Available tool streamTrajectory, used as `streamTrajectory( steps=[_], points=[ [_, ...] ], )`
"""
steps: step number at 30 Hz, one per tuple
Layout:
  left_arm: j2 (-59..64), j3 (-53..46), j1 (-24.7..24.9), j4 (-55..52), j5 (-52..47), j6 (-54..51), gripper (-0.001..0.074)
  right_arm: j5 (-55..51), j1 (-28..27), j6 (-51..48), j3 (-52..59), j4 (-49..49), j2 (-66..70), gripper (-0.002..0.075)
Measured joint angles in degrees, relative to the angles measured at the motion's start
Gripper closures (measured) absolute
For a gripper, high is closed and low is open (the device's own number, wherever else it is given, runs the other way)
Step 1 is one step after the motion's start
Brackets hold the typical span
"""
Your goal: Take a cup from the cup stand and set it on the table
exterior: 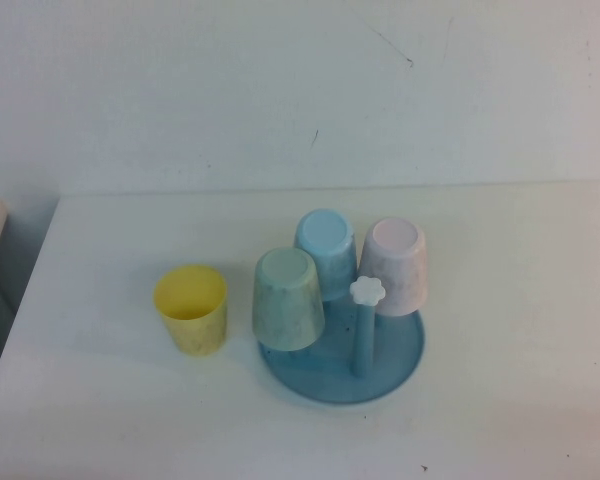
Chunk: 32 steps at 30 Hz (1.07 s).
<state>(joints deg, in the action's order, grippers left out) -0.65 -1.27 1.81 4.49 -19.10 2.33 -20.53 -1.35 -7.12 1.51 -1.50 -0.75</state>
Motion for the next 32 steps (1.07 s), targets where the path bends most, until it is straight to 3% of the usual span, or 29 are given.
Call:
streamTrajectory(
  steps=[32],
  points=[
    [0.0, 0.0, 0.0, -0.1, 0.0, -0.1, 0.0737, -0.3, 0.0, 3.8, -0.1, 0.0, 0.0, 0.0726]
  ],
)
